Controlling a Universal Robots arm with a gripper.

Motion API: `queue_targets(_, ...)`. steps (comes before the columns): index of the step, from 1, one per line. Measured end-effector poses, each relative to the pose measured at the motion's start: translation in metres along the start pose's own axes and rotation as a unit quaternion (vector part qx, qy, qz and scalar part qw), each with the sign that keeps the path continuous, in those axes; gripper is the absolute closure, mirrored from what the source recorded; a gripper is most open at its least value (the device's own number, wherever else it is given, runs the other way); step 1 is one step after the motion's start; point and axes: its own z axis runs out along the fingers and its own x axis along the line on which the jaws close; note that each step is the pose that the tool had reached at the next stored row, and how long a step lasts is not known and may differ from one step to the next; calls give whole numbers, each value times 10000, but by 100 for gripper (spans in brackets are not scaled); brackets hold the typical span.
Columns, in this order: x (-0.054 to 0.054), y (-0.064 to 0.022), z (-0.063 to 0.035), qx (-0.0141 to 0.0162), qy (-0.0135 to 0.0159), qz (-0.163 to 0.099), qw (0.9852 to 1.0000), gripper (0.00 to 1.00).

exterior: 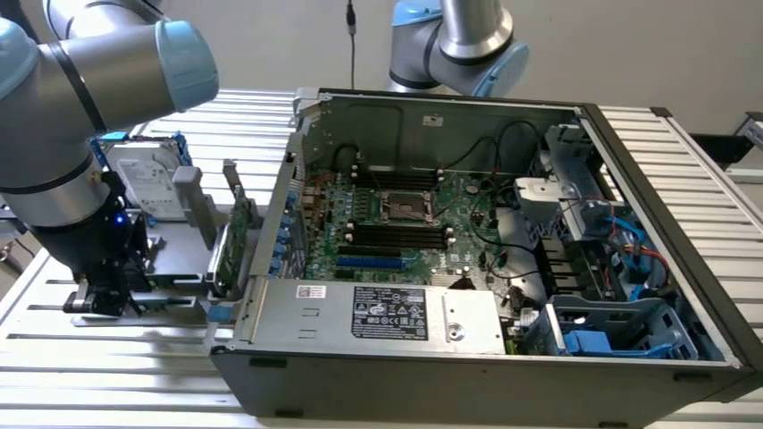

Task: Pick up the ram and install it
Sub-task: 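Pick up the ram and move it above insertion slot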

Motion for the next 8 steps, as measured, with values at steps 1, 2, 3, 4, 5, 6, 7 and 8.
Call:
queue_targets(1,-1,0,7,-2,-7,-2,10000,58)
queue_targets(2,-1,0,14,-7,-20,-6,10000,58)
queue_targets(3,-1,0,18,-12,-30,-9,10000,58)
queue_targets(4,-1,0,23,-15,-40,-11,10000,58)
queue_targets(5,0,0,25,-21,-47,-13,10000,58)
queue_targets(6,2,0,27,-28,-50,-14,10000,58)
queue_targets(7,4,0,27,-31,-51,-14,10000,58)
queue_targets(8,7,1,27,-32,-52,-16,10000,58)
